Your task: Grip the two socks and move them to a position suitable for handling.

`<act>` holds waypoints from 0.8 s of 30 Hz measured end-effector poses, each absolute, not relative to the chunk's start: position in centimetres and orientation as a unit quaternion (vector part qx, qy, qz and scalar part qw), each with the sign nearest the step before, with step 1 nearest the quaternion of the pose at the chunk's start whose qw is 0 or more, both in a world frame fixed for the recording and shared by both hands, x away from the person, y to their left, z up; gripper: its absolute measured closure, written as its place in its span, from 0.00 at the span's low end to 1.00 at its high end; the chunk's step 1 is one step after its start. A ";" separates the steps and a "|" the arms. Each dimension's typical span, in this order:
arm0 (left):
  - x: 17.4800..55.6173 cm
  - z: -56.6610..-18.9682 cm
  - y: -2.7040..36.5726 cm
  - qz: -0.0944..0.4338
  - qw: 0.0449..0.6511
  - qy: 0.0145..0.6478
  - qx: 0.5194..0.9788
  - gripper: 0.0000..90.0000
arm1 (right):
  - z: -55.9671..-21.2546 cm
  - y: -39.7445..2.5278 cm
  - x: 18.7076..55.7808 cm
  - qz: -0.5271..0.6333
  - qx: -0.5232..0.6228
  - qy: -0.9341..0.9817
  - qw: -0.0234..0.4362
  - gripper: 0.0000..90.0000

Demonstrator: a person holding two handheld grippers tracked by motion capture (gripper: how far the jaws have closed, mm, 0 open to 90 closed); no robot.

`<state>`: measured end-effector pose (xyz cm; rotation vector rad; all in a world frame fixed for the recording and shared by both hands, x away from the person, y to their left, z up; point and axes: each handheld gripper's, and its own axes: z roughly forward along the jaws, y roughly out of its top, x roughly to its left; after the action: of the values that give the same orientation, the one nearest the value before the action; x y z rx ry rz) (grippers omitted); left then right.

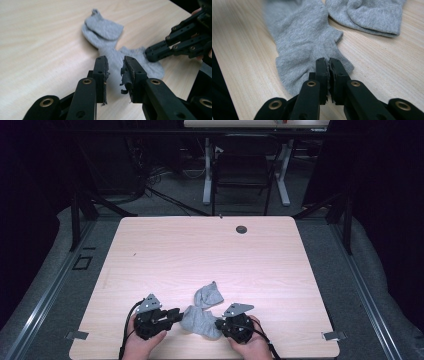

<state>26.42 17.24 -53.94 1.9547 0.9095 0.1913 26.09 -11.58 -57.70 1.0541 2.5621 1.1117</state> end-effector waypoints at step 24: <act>28.0 -58.0 14.1 0.054 0.400 0.333 0.852 0.71 | -57.4 -12.2 26.1 0.352 0.350 0.864 0.088 0.96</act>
<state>28.02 14.11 -57.97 2.1544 0.8434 0.1358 26.10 -12.16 -57.38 1.0404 2.5708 1.0473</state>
